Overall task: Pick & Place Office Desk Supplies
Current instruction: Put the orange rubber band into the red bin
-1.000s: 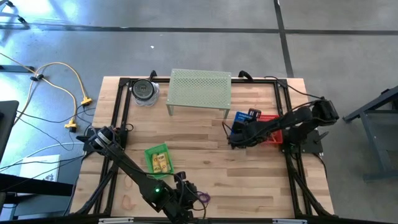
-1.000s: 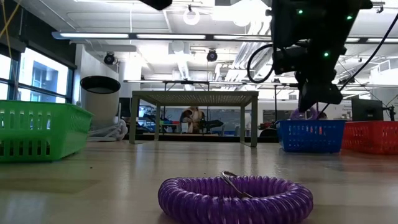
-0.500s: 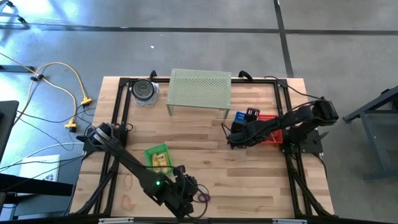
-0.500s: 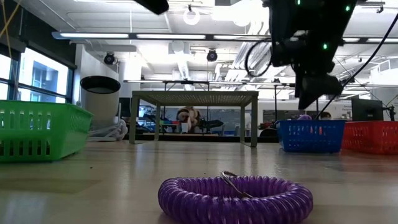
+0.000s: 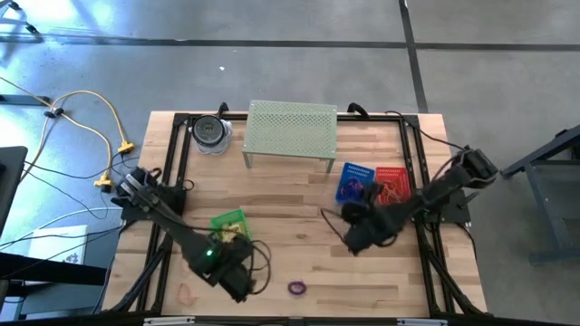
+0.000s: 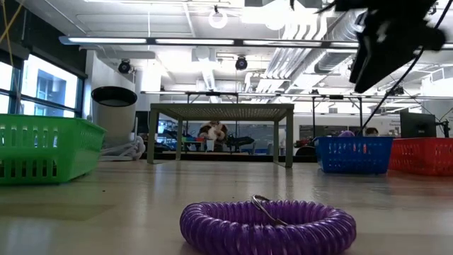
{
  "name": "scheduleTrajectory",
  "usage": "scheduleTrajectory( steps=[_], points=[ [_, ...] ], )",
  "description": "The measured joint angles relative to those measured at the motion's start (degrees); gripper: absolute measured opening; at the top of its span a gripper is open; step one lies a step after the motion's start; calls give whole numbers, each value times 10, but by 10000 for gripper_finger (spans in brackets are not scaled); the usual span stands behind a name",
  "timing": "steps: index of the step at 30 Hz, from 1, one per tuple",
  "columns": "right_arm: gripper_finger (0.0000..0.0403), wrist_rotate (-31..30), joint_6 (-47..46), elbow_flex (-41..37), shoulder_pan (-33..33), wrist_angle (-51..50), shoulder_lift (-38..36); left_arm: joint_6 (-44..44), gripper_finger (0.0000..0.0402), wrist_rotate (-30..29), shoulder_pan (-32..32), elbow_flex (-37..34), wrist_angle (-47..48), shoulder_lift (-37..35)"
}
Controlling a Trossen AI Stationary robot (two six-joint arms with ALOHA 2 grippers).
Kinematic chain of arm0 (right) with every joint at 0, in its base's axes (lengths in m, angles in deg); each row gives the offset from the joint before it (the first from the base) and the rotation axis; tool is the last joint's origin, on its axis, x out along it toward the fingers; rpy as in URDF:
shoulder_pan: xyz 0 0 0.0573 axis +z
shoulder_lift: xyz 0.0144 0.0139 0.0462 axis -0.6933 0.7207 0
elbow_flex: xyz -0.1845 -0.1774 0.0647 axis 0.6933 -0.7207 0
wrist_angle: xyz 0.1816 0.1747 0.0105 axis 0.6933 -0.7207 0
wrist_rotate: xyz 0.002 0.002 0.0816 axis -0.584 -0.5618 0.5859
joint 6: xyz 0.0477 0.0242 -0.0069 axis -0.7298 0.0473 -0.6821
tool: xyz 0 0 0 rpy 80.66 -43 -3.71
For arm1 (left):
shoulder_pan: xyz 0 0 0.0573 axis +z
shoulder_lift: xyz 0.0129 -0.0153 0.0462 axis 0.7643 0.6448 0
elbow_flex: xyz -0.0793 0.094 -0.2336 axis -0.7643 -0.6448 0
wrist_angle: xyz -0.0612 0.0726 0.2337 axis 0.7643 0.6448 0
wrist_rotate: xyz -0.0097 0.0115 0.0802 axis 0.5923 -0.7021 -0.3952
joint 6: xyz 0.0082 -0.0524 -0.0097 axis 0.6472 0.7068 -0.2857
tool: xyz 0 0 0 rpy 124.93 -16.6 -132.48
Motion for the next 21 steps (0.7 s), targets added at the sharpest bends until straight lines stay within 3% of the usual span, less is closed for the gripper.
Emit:
scheduleTrajectory(
  steps=[5,13,21],
  points=[
    [220,-8,-23,0,74,130,0,-45,177,53,-50,0,2,8],
    [220,1,93,0,168,471,8,33,171,75,-129,0,24,7],
    [220,95,238,0,214,775,49,-16,148,45,-153,-2,120,7]
  ],
)
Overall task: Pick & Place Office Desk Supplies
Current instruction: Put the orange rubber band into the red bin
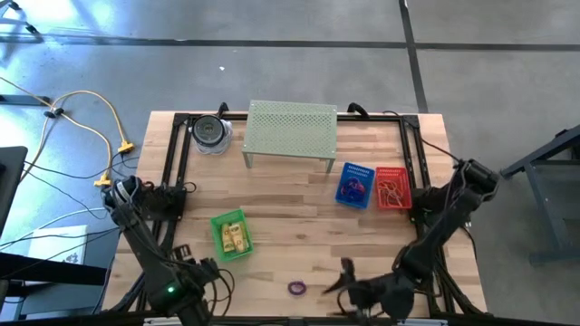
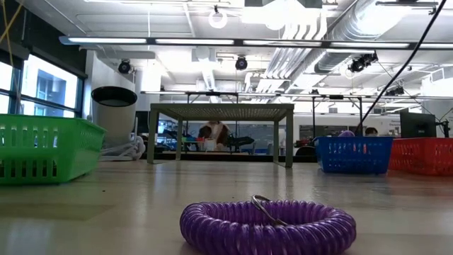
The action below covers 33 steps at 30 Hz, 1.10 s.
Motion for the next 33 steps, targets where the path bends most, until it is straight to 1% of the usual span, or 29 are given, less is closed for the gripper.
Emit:
scheduleTrajectory(
  steps=[2,5,7,10,14,18,22,24,28,31,33],
  points=[
    [220,29,31,0,2,63,18,-24,140,-7,4,-8,7,-2],
    [220,53,49,0,2,133,40,-58,127,-14,12,-26,8,-15],
    [220,56,48,0,-2,164,54,-73,116,-25,13,-47,10,-29],
    [220,57,36,0,-12,193,68,-73,101,-33,11,-92,10,-66],
    [220,57,5,0,-32,209,71,-35,88,-48,-13,-161,11,-160],
    [220,56,-7,0,-51,226,71,50,87,-87,-32,-227,-13,-264],
    [220,57,-7,0,-65,229,71,109,86,-99,-38,-300,-53,-323],
    [220,57,-7,0,-68,229,71,133,86,-98,-41,-337,-77,-336],
    [220,57,9,0,-71,229,71,128,86,-81,-42,-385,-140,-330],
    [220,57,33,0,-71,229,71,149,86,-80,-42,-394,-186,-316],
    [220,57,45,0,-71,236,76,195,86,-79,-40,-394,-213,-306]
  ],
)
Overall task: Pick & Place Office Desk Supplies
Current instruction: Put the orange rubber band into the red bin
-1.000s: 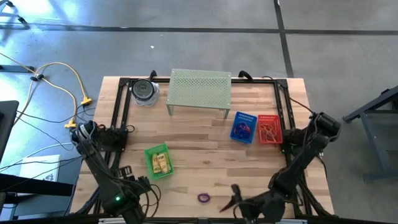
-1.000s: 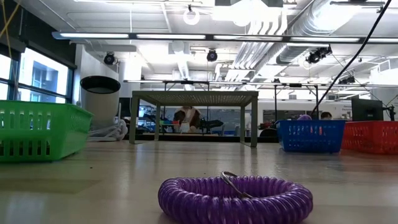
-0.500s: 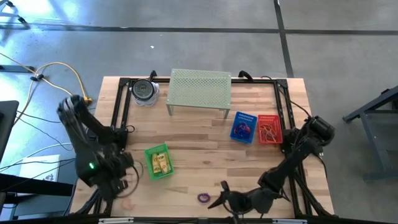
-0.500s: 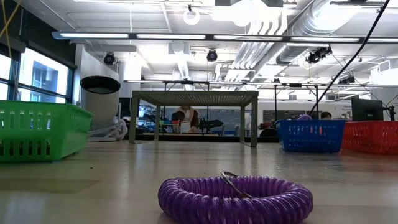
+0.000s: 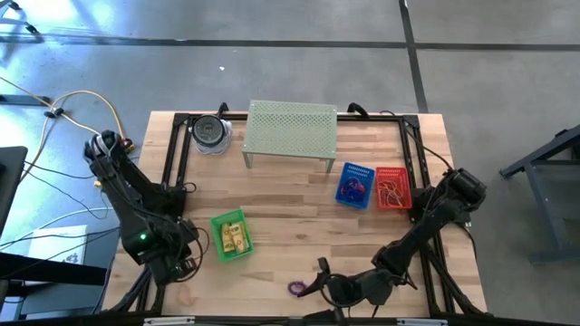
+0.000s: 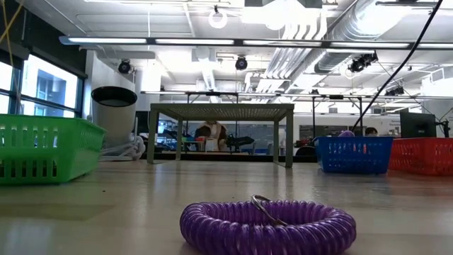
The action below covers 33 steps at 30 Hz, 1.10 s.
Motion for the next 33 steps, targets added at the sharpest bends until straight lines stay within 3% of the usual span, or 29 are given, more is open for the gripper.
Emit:
scheduleTrajectory(
  steps=[4,11,15,25,33],
  points=[
    [220,17,22,0,0,21,19,91,86,21,5,0,-15,19],
    [220,99,23,0,-4,27,41,116,89,100,24,-1,-11,71],
    [220,153,20,0,-4,33,40,102,91,117,49,-1,-3,97],
    [220,176,23,0,1,40,40,54,92,162,60,-1,-58,138],
    [220,199,61,0,1,35,40,54,135,156,58,-1,-86,141]
  ],
)
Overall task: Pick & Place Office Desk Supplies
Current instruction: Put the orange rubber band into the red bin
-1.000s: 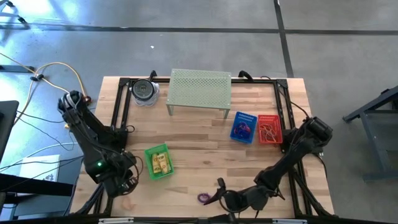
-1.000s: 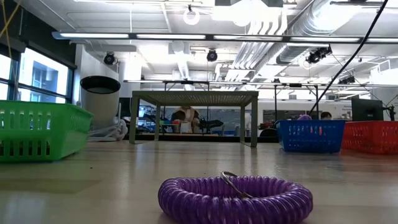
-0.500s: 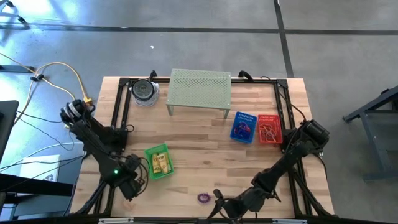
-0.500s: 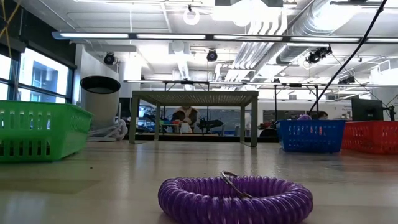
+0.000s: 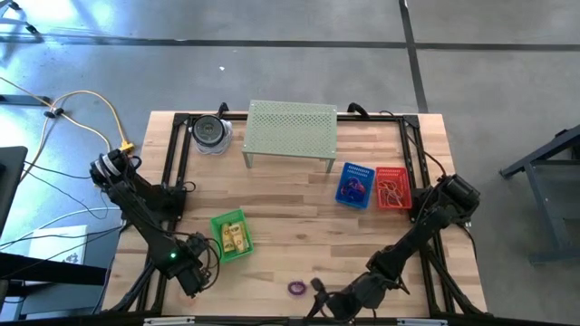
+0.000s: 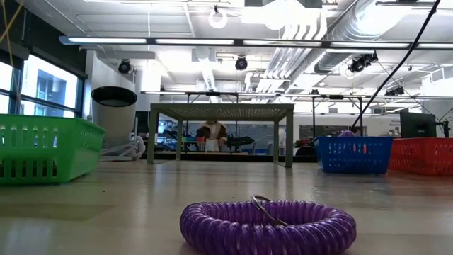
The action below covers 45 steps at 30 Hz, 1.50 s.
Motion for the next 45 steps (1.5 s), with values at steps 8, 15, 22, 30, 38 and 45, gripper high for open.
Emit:
scheduleTrajectory(
  steps=[8,15,22,30,38,45],
  points=[
    [220,32,39,0,0,7,0,29,152,-50,-7,0,-12,11],
    [220,32,17,0,-1,17,0,59,152,-47,-30,0,-61,13],
    [220,33,17,0,-1,17,0,39,152,-63,-65,0,-66,13],
    [220,33,17,0,-1,15,0,-50,152,-42,-85,0,-73,13],
    [220,33,17,0,-1,16,0,-24,152,-59,-87,0,-74,13],
    [220,32,17,0,-1,17,0,30,152,-68,-87,0,-119,13]
  ],
)
